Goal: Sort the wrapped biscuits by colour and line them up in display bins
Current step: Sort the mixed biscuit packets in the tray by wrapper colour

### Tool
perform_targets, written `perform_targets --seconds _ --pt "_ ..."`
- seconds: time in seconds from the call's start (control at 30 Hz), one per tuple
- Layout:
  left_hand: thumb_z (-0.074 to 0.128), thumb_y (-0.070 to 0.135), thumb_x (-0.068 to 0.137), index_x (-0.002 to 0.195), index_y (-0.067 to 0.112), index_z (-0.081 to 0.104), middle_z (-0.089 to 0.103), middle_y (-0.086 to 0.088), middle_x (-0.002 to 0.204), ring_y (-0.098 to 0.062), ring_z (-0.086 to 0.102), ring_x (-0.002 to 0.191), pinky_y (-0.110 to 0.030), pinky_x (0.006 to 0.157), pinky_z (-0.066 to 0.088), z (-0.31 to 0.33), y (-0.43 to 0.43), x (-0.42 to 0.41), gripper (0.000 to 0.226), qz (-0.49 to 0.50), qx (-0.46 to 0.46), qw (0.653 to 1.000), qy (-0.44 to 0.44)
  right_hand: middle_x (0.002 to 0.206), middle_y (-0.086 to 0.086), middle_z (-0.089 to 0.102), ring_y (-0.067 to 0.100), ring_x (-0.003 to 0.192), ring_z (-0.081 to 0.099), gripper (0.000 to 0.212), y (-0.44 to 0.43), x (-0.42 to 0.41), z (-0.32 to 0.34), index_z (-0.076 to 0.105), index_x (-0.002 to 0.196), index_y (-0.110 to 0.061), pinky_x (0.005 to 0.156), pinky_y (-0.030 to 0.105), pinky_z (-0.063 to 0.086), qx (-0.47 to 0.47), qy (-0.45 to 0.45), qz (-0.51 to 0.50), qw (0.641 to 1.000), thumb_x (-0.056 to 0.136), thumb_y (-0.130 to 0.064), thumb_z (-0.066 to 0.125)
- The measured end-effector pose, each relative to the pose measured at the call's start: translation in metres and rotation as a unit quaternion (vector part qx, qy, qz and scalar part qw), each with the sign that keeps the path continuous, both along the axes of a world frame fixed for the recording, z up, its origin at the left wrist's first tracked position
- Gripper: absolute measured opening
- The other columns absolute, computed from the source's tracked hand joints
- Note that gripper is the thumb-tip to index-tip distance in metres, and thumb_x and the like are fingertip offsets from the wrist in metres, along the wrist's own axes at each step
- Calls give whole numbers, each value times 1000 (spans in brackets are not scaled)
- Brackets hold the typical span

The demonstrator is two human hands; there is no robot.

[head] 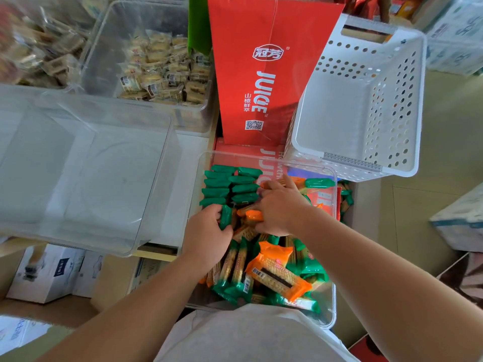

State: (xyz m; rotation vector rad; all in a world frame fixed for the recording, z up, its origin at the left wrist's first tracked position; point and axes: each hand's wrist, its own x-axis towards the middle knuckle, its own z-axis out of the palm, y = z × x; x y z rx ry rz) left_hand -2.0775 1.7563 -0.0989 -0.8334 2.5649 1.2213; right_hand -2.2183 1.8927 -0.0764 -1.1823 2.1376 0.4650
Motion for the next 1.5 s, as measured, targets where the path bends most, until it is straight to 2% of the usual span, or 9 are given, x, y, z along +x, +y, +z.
perform_targets --seconds 0.17,0.27,0.4,0.67,0.8,0.97,1.13,1.3,1.5 --pt "66 15 91 118 23 64 69 9 107 -11 65 102 -25 84 56 2 -3 -1 28 -40 -42 998 12 158 0 41 25 151 18 64 7 -2 11 61 137 -25 119 67 -5 3 -7 30 1000 90 -64 41" --pt "60 10 94 131 21 62 68 4 116 -17 63 107 -34 93 56 9 -8 -7 38 -107 -74 991 29 132 -4 62 23 147 27 52 21 0 24 70 118 -29 118 65 -2 -26 4 37 999 88 -62 44" --pt "54 3 96 140 18 58 62 -1 127 -23 57 118 -34 100 49 9 -15 -20 47 -212 -110 970 43 110 -8 67 23 133 40 50 43 6 39 71 107 -31 116 59 9 -43 20 49 998 88 -66 42" --pt "49 4 97 125 10 67 64 -7 104 -30 61 98 -43 75 54 8 -11 -48 34 -352 -225 908 38 137 -6 54 29 145 24 45 60 13 44 64 125 -39 120 63 4 -63 37 -25 997 90 -61 48" --pt "60 1 87 108 9 73 64 -5 90 -29 58 90 -43 68 54 6 -15 -51 26 -342 -252 904 48 141 -5 52 32 146 23 42 61 18 35 69 118 -38 119 64 4 -105 73 -68 989 85 -60 54" --pt "68 16 91 126 10 69 68 -7 109 -29 63 103 -42 82 56 20 -21 -32 35 -246 -185 950 51 128 -3 64 31 140 40 43 59 18 26 71 111 -29 119 61 18 -221 124 -122 960 78 -57 70" --pt "77 25 84 104 7 75 69 -3 88 -20 61 75 -32 61 50 53 -25 -16 26 -91 -135 984 77 116 4 66 32 112 61 36 34 23 24 67 121 -16 100 48 49 -344 19 -13 939 86 -26 63" --pt "78 21 82 114 13 75 73 -1 96 -16 64 81 -34 67 56 70 -46 -9 33 -47 -126 987 88 135 5 57 28 111 62 69 2 28 19 32 153 -20 89 43 55 -205 -98 -118 967 94 -42 61" --pt "72 17 89 123 11 68 68 -2 108 -16 64 96 -23 72 52 51 -59 3 34 -72 -106 985 112 136 5 52 27 119 55 71 -9 43 1 39 144 -20 98 42 48 -74 -170 -94 978 90 -59 61"
